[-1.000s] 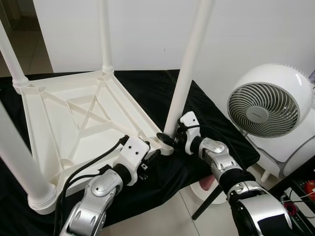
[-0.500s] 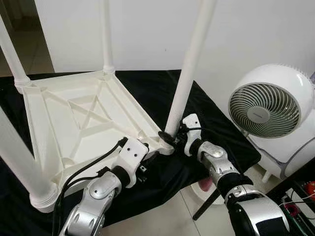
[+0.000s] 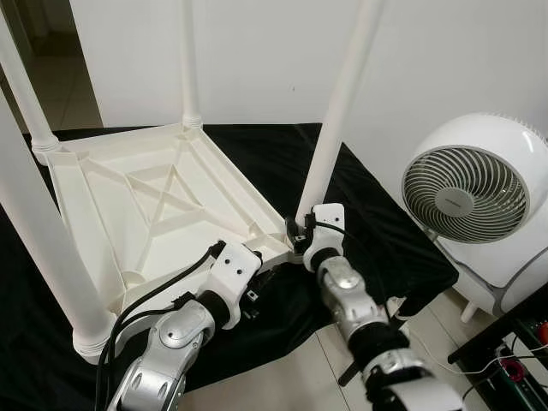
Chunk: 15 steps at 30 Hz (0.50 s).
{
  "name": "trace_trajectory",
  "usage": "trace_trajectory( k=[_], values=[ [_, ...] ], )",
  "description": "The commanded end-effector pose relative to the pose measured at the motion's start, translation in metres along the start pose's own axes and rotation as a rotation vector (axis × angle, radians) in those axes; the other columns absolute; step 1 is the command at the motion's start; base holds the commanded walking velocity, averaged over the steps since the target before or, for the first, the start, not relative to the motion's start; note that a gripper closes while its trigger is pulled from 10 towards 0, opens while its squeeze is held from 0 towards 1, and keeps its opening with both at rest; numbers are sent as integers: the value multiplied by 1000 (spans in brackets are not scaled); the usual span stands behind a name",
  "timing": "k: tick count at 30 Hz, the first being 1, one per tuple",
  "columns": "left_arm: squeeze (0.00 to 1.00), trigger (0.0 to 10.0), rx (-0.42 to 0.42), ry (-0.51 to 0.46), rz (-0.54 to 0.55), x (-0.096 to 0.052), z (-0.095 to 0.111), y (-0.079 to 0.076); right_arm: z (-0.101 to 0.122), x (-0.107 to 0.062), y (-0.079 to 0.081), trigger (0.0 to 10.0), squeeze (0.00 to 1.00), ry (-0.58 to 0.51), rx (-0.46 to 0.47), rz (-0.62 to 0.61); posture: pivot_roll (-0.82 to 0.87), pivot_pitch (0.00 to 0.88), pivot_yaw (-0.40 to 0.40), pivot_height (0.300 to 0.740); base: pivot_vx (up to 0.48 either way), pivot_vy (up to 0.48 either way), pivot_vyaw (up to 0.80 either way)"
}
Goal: Building children table
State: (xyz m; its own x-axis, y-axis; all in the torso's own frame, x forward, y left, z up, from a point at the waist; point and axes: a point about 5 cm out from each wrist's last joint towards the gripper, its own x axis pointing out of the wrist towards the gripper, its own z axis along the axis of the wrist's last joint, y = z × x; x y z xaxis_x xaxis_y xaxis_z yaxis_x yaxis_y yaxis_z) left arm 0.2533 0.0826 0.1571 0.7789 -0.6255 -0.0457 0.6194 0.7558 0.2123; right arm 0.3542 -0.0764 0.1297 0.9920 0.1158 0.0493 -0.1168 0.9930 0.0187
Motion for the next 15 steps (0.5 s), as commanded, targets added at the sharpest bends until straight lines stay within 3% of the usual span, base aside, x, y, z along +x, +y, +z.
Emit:
trace_trajectory(
  k=[1, 9, 10, 11, 12, 15],
  values=[
    [0, 10000, -11, 15, -8, 3, -3, -4, -21, -8, -6, 0, 0, 98, -3, -50, 84, 42, -89, 740, 0, 0, 0],
    [0, 10000, -2, 11, -22, 5, -3, -5, -14, -9, -2, 0, 0, 65, -9, -11, 86, 32, -97, 740, 0, 0, 0],
    [0, 10000, 0, 13, -22, 5, -4, -5, -12, -10, -2, 4471, 0, 56, -12, -1, 88, 28, -99, 740, 0, 0, 0],
    [0, 10000, 0, 13, -22, 5, -4, -5, -12, -10, -2, 4471, 0, 56, -12, -1, 88, 28, -99, 740, 0, 0, 0],
    [0, 10000, 3, 13, -21, 5, -4, -4, -7, -10, -6, 10000, 1000, 24, 13, 24, 90, 20, -100, 740, 0, 0, 0],
    [0, 10000, 5, 14, -20, 5, -4, -4, -3, -12, -11, 10000, 1000, -3, 26, 53, 89, 16, -99, 740, 0, 0, 0]
  ],
)
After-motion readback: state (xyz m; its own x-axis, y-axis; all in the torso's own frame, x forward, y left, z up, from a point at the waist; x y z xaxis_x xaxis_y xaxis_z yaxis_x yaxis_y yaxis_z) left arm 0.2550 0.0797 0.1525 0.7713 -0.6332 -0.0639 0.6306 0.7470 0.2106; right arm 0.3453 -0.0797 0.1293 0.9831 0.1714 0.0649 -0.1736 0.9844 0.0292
